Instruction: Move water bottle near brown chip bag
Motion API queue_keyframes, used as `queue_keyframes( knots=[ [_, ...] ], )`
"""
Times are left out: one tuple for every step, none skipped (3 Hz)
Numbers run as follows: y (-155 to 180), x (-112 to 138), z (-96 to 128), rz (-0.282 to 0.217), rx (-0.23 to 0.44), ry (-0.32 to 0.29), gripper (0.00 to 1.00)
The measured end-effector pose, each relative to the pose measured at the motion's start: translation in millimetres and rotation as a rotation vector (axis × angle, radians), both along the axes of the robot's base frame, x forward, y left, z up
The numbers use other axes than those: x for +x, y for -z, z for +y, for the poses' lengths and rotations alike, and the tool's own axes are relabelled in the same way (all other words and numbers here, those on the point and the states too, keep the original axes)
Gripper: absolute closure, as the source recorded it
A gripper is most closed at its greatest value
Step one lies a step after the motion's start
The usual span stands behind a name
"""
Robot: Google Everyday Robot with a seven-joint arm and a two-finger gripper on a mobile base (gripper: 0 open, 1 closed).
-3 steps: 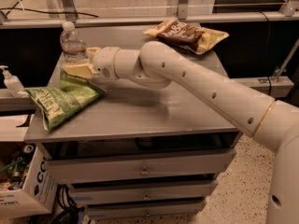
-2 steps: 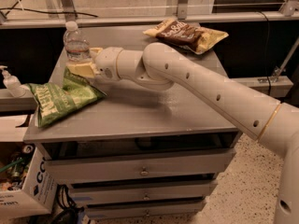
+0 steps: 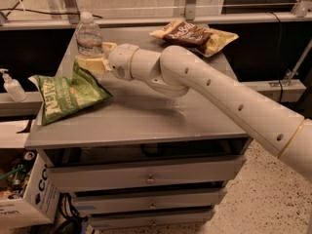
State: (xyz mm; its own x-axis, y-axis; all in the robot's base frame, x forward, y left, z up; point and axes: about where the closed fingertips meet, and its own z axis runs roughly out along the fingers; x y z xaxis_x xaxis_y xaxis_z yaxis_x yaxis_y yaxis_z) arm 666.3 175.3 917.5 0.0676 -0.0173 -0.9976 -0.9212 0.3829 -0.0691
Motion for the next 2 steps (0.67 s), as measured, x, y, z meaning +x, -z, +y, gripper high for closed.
queue_keyframes(
  knots=[
    [-11.3, -3.1, -6.0, -0.008, 0.017, 0.002, 1.0],
    [-11.0, -8.5, -16.7, -0.004, -0.026, 0.006, 1.0]
  ],
)
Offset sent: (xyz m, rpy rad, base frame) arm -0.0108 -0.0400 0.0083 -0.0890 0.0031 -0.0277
